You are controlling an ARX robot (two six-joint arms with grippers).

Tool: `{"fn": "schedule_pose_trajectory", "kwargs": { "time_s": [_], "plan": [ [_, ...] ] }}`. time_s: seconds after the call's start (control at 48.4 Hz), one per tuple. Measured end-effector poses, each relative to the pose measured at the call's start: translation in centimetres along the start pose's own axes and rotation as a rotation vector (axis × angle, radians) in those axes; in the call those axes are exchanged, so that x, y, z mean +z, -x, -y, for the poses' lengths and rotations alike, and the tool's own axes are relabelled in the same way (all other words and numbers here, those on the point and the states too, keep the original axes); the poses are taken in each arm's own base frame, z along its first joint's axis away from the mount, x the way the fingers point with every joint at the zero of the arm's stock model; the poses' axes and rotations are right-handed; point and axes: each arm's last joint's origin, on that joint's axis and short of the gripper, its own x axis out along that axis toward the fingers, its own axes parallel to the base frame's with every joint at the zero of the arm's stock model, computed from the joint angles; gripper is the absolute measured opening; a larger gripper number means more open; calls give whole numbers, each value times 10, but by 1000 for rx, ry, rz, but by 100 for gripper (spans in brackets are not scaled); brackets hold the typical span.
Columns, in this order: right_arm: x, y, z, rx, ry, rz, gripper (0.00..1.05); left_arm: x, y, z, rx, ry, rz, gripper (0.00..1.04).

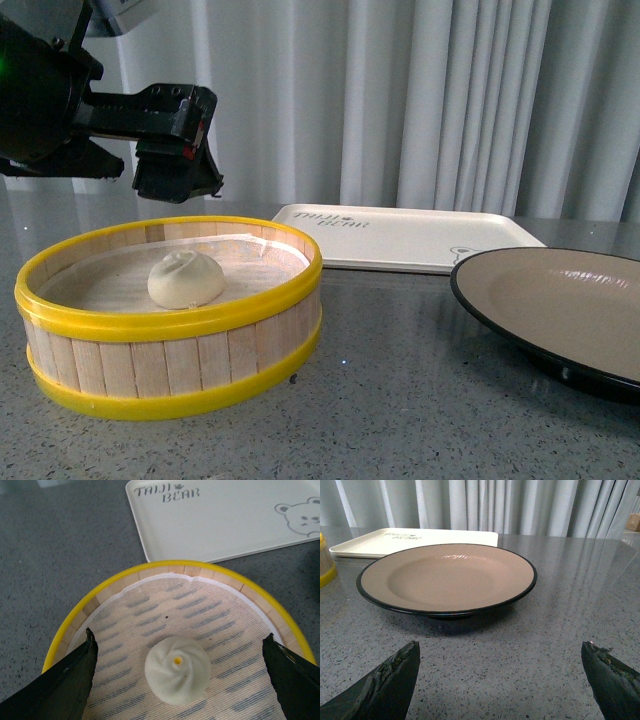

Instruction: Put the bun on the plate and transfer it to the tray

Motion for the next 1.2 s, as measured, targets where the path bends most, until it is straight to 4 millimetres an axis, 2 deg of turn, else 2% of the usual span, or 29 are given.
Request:
{"fn": "schedule_pose_trajectory", "kwargs": {
  "time_s": [0.186,0.331,0.682,0.868,1.198],
  "plan": [
    [0,0,0,0,0,0,96,-12,-16,-12,51,68,-59,98],
    [0,0,0,0,0,0,96,-17,-19,-11,8,106,-71,98],
    [0,0,0,0,0,0,96,-23,-20,-2,-30,124,-94,98],
    [0,0,0,0,0,0,96,-26,-21,16,-84,100,-104,98],
    [0,0,0,0,0,0,96,-27,-24,26,-52,74,-73,98]
  ]
}}
